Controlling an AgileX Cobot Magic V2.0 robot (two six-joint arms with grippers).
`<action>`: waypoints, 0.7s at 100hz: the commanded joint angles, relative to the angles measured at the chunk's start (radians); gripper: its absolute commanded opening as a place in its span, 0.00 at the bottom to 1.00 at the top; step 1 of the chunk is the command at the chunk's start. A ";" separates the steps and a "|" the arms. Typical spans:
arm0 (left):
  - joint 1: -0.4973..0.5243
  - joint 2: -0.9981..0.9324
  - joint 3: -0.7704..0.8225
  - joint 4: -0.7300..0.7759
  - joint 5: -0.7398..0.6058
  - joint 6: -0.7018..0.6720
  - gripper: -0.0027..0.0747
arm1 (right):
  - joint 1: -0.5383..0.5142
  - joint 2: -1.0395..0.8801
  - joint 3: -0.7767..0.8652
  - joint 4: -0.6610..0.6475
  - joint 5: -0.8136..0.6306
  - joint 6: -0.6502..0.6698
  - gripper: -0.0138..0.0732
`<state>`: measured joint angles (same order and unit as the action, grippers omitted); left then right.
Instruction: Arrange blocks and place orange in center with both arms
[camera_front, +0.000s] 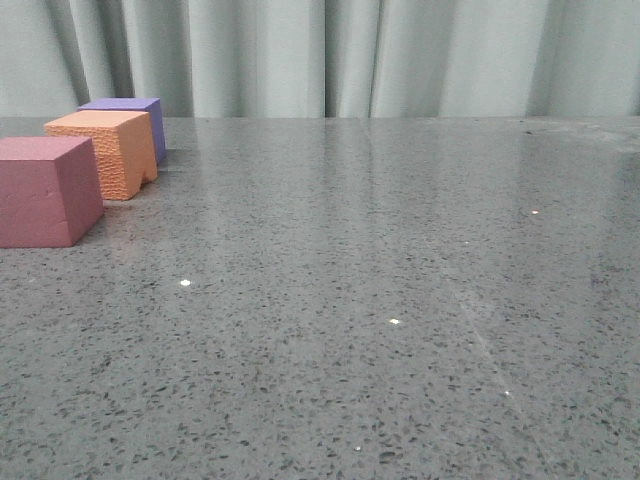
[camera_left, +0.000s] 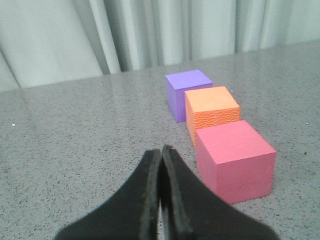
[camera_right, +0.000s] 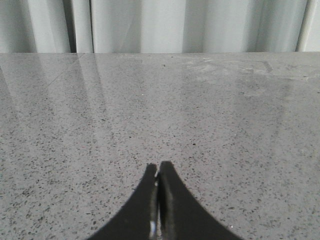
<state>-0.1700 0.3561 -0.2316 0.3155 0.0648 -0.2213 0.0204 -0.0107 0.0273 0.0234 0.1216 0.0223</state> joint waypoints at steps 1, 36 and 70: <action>0.018 -0.041 0.046 -0.017 -0.145 0.009 0.01 | -0.005 -0.025 -0.013 0.000 -0.088 -0.006 0.08; 0.022 -0.314 0.282 -0.077 -0.124 0.013 0.01 | -0.005 -0.025 -0.013 0.000 -0.088 -0.006 0.08; 0.097 -0.394 0.280 -0.080 -0.045 0.013 0.01 | -0.005 -0.025 -0.013 0.000 -0.087 -0.006 0.08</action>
<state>-0.0882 -0.0035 -0.0045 0.2441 0.0887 -0.2101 0.0204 -0.0107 0.0273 0.0234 0.1216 0.0223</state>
